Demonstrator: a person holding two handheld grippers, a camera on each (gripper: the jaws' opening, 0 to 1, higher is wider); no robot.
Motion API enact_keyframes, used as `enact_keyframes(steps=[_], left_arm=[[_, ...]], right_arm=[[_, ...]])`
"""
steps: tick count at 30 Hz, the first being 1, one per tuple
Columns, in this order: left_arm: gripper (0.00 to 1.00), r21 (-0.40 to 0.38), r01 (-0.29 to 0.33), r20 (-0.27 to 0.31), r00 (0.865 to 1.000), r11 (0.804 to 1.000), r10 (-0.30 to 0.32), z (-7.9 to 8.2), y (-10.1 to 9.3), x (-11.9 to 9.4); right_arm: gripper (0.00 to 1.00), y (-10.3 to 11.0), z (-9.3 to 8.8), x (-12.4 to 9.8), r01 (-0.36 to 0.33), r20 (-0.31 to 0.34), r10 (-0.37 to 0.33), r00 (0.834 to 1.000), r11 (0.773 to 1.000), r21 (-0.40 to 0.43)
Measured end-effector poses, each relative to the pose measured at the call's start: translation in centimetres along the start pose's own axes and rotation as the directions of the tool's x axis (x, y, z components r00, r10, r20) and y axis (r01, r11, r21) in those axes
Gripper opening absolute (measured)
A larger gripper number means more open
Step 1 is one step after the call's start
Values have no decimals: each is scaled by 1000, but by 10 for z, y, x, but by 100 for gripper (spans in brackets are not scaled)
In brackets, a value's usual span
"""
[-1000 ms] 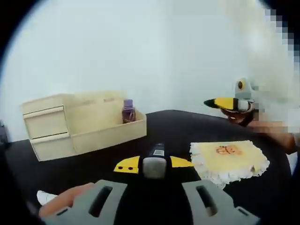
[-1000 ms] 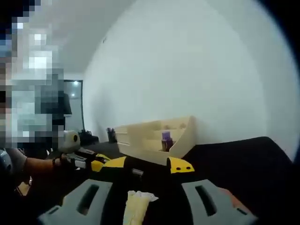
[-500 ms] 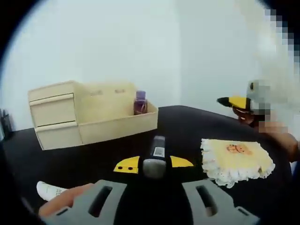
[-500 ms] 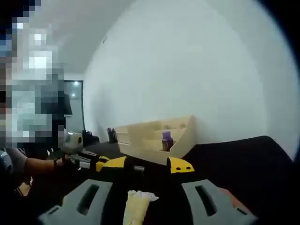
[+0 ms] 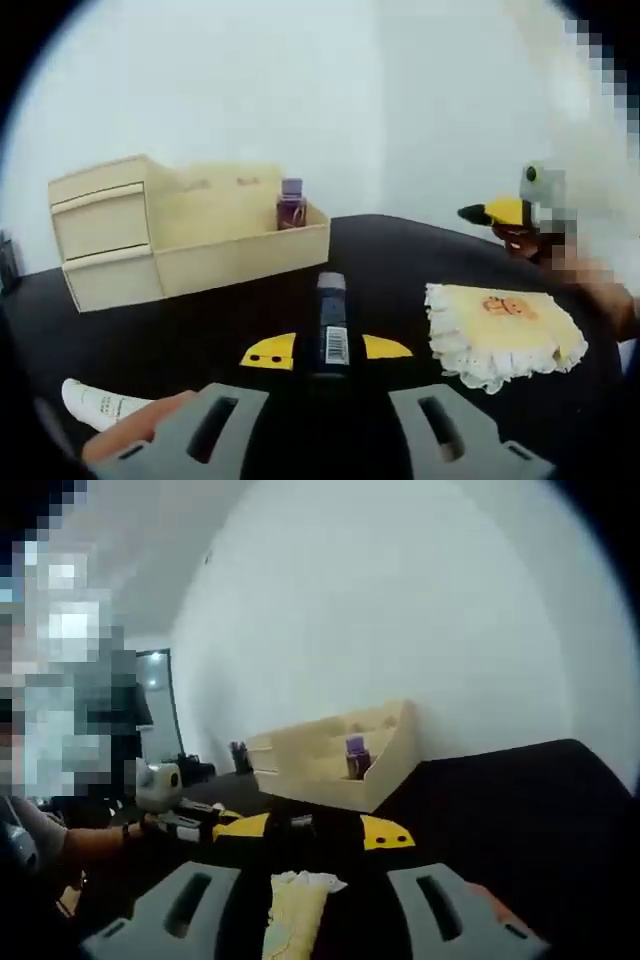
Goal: Open the drawer, pick up the cosmetic bottles from the table one by one, place them into the drawer, release the gripper, close the drawer, and move the gripper away
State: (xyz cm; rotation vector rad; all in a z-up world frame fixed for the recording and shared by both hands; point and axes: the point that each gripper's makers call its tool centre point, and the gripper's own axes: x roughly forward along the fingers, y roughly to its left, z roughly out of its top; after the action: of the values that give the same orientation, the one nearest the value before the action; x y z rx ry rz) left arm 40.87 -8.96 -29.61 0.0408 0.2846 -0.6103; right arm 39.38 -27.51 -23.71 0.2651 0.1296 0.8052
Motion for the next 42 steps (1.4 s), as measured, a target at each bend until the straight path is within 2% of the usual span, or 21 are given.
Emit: enact_keyframes(steps=[3, 8, 12, 16, 19, 22, 27, 30, 31, 35, 38, 39, 42], left_arm=[[19, -9, -3, 9, 1000, 1000, 4, 1, 2, 0], [20, 14, -14, 32, 999, 1000, 14, 10, 3, -1], [20, 47, -11, 37, 999, 999, 9, 10, -2, -1], [20, 74, 7, 38, 999, 997, -10, 11, -10, 0], [21, 87, 34, 44, 998, 996, -38, 13, -20, -1], [24, 88, 75, 57, 995, 993, -80, 12, -39, -7], [33, 84, 162, 61, 984, 983, -167, 10, -56, -8], [39, 109, 233, 57, 969, 966, -240, 7, -70, -10], [40, 138, 290, 44, 954, 947, -298, 6, -78, -13], [51, 97, 443, 18, 894, 891, -447, 5, -94, -22], [56, 117, 499, -17, 865, 859, -501, -2, -105, -27], [57, 120, 499, -30, 866, 858, -500, -5, -106, -27], [58, 136, 517, -60, 856, 845, -514, -11, -109, -26]], right_arm=[[31, -2, -13, 1, -6, -58, 9, 998, 999, 54], [30, -2, -37, 3, -3, -163, 11, 987, 999, 47], [30, 3, -55, 5, -16, -245, 25, 969, 999, 37], [32, 3, -67, 6, -14, -293, 25, 956, 999, 40], [32, 4, -70, 5, -15, -308, 28, 951, 999, 46], [32, 6, -72, 5, -22, -318, 38, 947, 998, 55], [32, 8, -83, 5, -21, -367, 39, 930, 998, 54], [32, 8, -88, 4, -20, -385, 39, 922, 998, 53], [32, 8, -88, 4, -20, -385, 40, 922, 998, 56], [32, 12, -89, 4, -27, -387, 64, 920, 995, 99], [32, 15, -90, 5, -29, -393, 76, 916, 992, 124], [32, 16, -90, 5, -30, -393, 78, 916, 992, 126], [31, 11, -87, 6, -28, -396, 83, 914, 989, 143]])
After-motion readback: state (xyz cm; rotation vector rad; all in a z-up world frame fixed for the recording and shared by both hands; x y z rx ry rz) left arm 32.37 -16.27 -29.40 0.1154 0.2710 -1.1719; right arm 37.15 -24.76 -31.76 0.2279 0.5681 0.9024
